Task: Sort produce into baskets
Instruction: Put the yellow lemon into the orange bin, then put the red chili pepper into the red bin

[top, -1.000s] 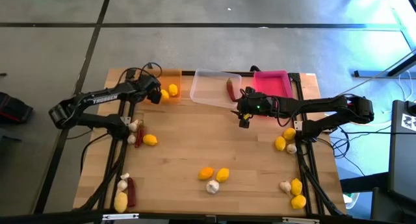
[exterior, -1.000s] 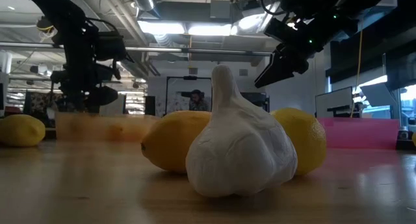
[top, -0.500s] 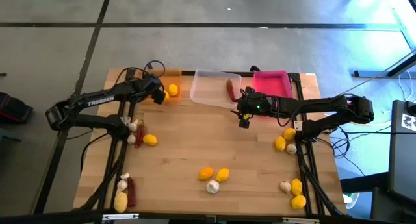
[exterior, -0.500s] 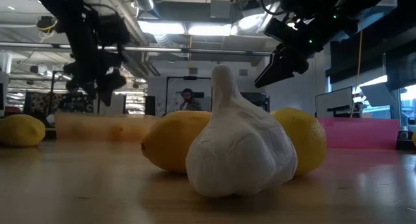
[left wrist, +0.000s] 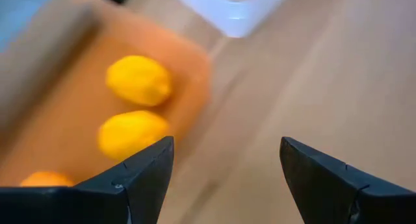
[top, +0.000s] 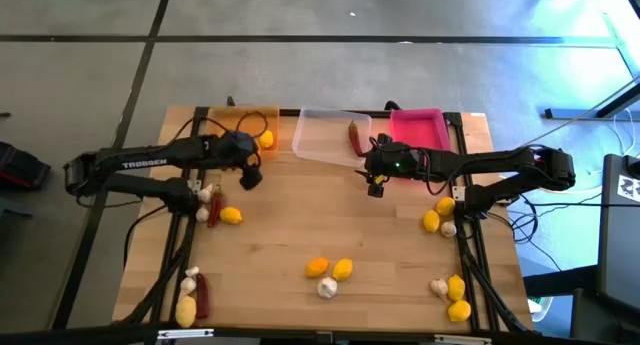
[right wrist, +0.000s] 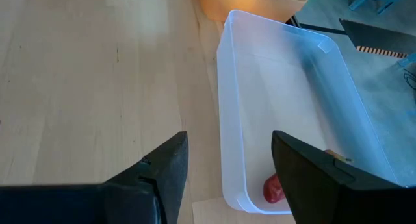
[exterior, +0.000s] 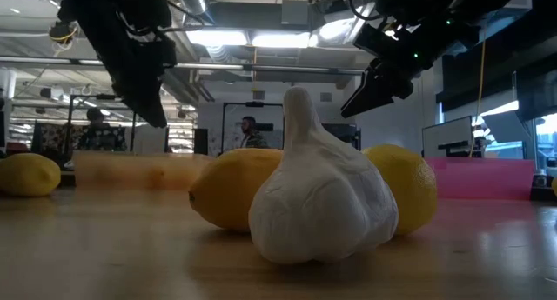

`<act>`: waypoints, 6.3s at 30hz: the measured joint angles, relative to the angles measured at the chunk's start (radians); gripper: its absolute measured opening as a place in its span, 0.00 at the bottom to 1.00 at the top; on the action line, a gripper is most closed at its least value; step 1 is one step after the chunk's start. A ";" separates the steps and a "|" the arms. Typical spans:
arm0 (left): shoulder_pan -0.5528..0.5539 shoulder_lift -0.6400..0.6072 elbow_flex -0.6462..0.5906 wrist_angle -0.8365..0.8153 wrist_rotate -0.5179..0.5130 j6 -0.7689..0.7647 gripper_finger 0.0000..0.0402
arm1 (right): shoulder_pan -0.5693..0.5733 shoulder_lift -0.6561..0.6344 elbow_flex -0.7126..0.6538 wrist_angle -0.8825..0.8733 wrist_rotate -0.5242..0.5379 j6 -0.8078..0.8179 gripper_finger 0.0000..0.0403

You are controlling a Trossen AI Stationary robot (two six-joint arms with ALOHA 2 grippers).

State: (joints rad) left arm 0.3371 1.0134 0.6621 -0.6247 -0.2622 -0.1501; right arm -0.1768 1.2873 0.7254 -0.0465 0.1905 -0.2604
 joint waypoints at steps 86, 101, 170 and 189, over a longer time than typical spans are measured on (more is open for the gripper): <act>-0.668 0.284 -0.071 -0.263 0.091 -0.423 0.59 | 0.000 0.000 0.000 -0.003 0.000 0.001 0.53; -0.563 0.286 0.025 -0.223 0.095 -0.396 0.52 | 0.000 0.000 0.000 0.000 0.000 0.001 0.53; 0.415 0.242 -0.013 0.114 -0.337 -0.174 0.53 | 0.000 0.000 0.000 0.003 0.000 0.001 0.53; 0.408 0.239 0.004 0.136 -0.247 -0.159 0.69 | 0.000 0.000 0.000 0.003 0.000 0.001 0.53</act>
State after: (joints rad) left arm 0.7452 1.2524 0.6664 -0.4888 -0.5088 -0.3090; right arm -0.1769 1.2873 0.7254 -0.0433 0.1905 -0.2592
